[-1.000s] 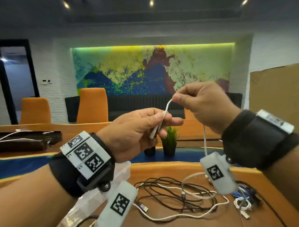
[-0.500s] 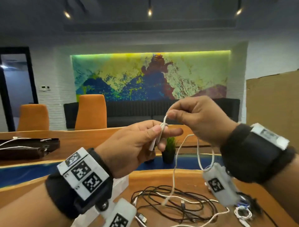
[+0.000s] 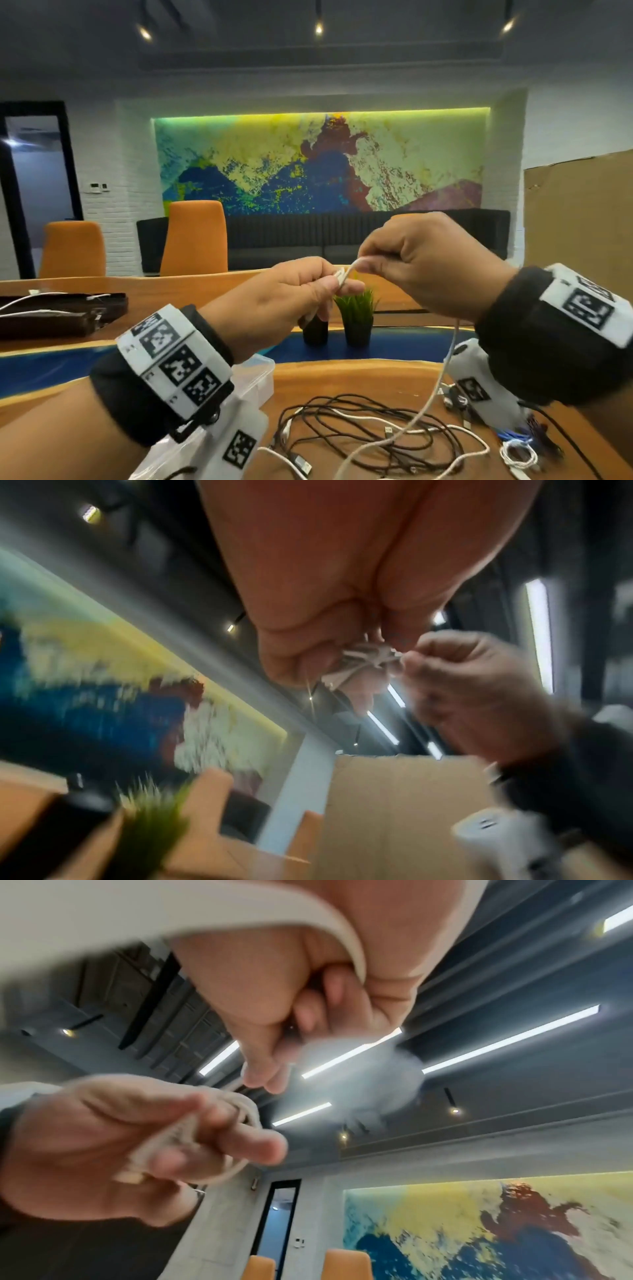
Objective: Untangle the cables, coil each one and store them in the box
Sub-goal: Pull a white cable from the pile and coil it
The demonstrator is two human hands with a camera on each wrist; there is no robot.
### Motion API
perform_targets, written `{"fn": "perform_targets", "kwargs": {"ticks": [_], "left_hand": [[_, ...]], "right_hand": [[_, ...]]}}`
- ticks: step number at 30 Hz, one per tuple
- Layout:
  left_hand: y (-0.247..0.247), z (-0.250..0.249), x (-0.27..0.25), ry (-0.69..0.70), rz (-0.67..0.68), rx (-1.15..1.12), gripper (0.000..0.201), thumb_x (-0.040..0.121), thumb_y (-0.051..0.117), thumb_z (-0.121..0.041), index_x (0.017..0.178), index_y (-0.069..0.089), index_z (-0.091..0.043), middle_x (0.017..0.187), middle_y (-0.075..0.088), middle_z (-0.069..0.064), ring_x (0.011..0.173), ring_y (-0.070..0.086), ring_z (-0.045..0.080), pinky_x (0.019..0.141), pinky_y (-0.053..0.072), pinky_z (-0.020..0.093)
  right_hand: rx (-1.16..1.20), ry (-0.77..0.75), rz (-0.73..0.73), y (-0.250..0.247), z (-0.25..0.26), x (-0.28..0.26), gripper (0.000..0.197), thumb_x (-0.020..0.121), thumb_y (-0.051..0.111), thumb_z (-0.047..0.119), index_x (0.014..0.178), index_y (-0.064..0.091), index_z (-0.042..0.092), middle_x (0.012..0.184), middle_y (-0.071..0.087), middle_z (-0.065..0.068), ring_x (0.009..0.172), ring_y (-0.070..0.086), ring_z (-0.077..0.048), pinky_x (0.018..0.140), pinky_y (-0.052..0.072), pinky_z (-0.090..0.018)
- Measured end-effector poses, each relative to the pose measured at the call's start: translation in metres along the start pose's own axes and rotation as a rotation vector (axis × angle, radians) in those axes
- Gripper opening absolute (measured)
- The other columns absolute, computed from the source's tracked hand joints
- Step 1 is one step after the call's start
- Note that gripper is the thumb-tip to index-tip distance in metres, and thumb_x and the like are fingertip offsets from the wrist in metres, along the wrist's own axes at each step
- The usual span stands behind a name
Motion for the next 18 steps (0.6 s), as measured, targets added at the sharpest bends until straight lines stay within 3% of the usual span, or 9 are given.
{"fn": "perform_targets", "kwargs": {"ticks": [2,4,6,7,9,11,13,15,18], "left_hand": [[0.004,-0.001,-0.003,-0.081,0.107,-0.378,0.035,0.102,0.047,-0.029,0.107,0.061,0.003,0.096,0.07,0.002,0.068,0.049,0.003,0.057,0.032,0.018],[0.007,-0.009,-0.008,-0.087,0.248,-0.669,0.025,0.102,0.045,-0.027,0.097,0.063,-0.01,0.121,0.064,0.018,0.07,0.046,0.008,0.059,0.03,0.021],[0.009,-0.016,-0.009,-0.06,0.302,-0.834,0.022,0.103,0.042,-0.028,0.095,0.059,-0.016,0.117,0.061,0.019,0.071,0.046,0.008,0.061,0.032,0.021],[0.01,-0.02,-0.008,-0.048,0.27,-0.873,0.023,0.103,0.043,-0.029,0.094,0.061,-0.017,0.11,0.065,0.016,0.074,0.049,0.009,0.062,0.035,0.022],[0.01,-0.019,0.0,0.01,0.084,-0.717,0.025,0.1,0.048,-0.032,0.091,0.069,-0.02,0.11,0.069,0.018,0.082,0.057,0.018,0.065,0.043,0.025],[0.004,-0.014,0.005,0.096,-0.107,-0.237,0.026,0.098,0.049,-0.035,0.09,0.07,-0.021,0.123,0.068,0.012,0.098,0.062,0.032,0.07,0.048,0.026],[-0.001,-0.005,0.007,0.133,-0.106,0.065,0.024,0.101,0.048,-0.027,0.093,0.062,-0.01,0.123,0.068,-0.003,0.108,0.065,0.013,0.072,0.048,0.021],[-0.005,0.006,0.005,0.096,-0.073,0.126,0.024,0.104,0.047,-0.028,0.095,0.06,-0.01,0.107,0.069,-0.007,0.083,0.062,0.0,0.068,0.046,0.024],[0.0,0.008,0.002,0.049,-0.026,0.01,0.033,0.094,0.052,-0.044,0.099,0.063,-0.013,0.082,0.063,0.001,0.064,0.047,0.006,0.061,0.041,0.024]], "right_hand": [[0.106,-0.009,-0.062,0.011,-0.01,0.001,0.016,0.093,0.062,0.028,0.094,0.076,0.019,0.074,0.065,0.007,0.073,0.06,-0.007,0.067,0.049,-0.028],[0.362,0.079,-0.075,0.029,-0.014,-0.002,0.018,0.096,0.059,0.023,0.092,0.076,0.018,0.073,0.067,0.005,0.071,0.06,-0.004,0.068,0.05,-0.028],[0.6,0.171,-0.023,0.049,-0.009,-0.011,0.024,0.096,0.058,0.017,0.082,0.075,0.027,0.072,0.068,0.01,0.069,0.059,-0.001,0.07,0.05,-0.022],[0.594,0.198,0.035,0.06,-0.003,-0.017,0.027,0.097,0.056,0.017,0.08,0.074,0.029,0.074,0.069,0.008,0.07,0.061,-0.004,0.073,0.052,-0.026],[0.386,0.202,0.254,0.074,0.013,-0.029,0.022,0.101,0.049,0.027,0.094,0.07,0.025,0.089,0.068,0.002,0.082,0.061,-0.015,0.081,0.052,-0.037],[0.174,0.118,0.384,0.071,0.028,-0.037,0.022,0.101,0.045,0.035,0.103,0.066,0.025,0.095,0.064,0.007,0.087,0.059,-0.012,0.081,0.051,-0.034],[0.142,0.09,0.365,0.051,0.032,-0.034,0.023,0.1,0.045,0.038,0.095,0.063,0.025,0.087,0.061,0.006,0.077,0.056,-0.01,0.075,0.051,-0.034],[0.111,0.061,0.227,0.028,0.024,-0.025,0.024,0.098,0.049,0.036,0.085,0.063,0.022,0.075,0.058,0.003,0.069,0.053,-0.012,0.067,0.049,-0.035],[0.109,0.013,0.041,0.009,0.009,-0.01,0.02,0.096,0.055,0.03,0.085,0.07,0.021,0.065,0.057,0.008,0.068,0.053,-0.008,0.059,0.044,-0.024]]}}
Point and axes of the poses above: each hand's wrist, its own x-axis towards the middle knuckle, its own y-axis out of the palm, z = x × y, the point moved 2 cm from there along x, towards the middle knuckle
